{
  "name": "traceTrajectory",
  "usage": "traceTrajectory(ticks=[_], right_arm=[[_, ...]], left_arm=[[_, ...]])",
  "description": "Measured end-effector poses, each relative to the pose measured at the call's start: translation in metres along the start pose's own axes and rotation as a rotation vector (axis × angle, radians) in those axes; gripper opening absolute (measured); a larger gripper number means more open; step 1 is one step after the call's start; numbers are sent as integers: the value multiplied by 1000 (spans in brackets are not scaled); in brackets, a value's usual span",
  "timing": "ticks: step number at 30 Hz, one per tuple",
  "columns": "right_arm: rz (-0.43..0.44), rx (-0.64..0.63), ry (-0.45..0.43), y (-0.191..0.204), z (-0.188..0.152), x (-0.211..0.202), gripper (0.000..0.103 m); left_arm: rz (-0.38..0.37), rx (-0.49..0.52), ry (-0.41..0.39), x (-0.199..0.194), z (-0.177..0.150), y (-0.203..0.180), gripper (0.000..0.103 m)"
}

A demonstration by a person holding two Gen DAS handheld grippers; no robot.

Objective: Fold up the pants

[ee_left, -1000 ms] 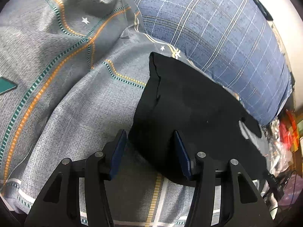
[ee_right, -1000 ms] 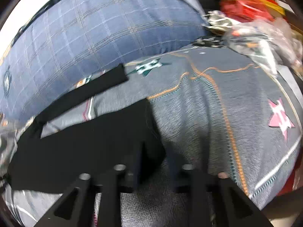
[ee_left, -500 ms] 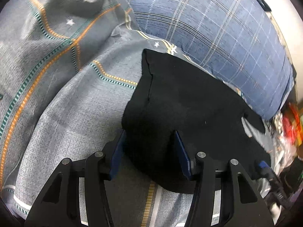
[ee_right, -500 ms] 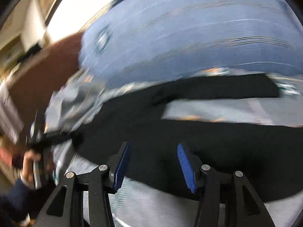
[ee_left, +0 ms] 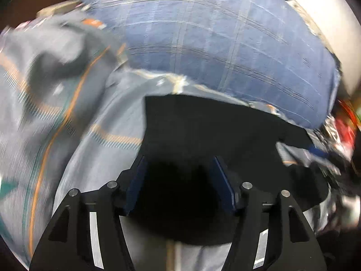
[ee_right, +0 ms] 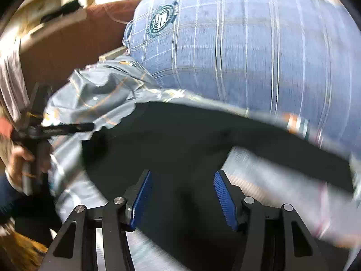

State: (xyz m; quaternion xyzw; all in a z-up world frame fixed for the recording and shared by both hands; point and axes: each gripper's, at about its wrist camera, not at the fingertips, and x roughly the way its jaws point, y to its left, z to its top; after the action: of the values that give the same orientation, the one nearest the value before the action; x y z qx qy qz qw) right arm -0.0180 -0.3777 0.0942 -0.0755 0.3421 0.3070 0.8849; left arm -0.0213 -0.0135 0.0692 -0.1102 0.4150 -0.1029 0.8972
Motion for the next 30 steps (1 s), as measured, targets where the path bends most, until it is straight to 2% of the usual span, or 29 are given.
traceTrajectory(ticks=[3,7,9,12,14,19,23,26,27,28,29,30], right_arm=[[-21,-78,53,-24,34,20,56],[-33,-133,133,-58,64,55,58],[-36,-163,162,-75,75,72,58],[-19,-208,195,-90,80,91,66],[-8,-240,220,-97,82,102,67],[9,-298,280,-117,84,126,70],[36,-322,338,-128,81,145,71],[100,-267,343,-139,82,151,71],[124,-249,341,-142,82,153,69],[142,-239,331,-143,81,153,59],[155,-236,321,-142,80,151,48],[151,-248,312,-137,79,148,42]], left_arm=[[-64,134,38,22,29,-18,61],[-87,309,80,59,60,-36,61],[-83,366,112,77,74,-39,61],[-41,455,150,110,94,-39,61],[-28,486,164,124,98,-38,61],[-27,545,266,171,105,-36,61],[-56,596,270,181,107,-41,74],[-77,616,270,185,109,-43,78],[-82,621,271,185,110,-44,78],[-79,623,274,186,110,-45,79],[-75,624,278,184,111,-47,72],[-96,626,282,181,111,-50,61]])
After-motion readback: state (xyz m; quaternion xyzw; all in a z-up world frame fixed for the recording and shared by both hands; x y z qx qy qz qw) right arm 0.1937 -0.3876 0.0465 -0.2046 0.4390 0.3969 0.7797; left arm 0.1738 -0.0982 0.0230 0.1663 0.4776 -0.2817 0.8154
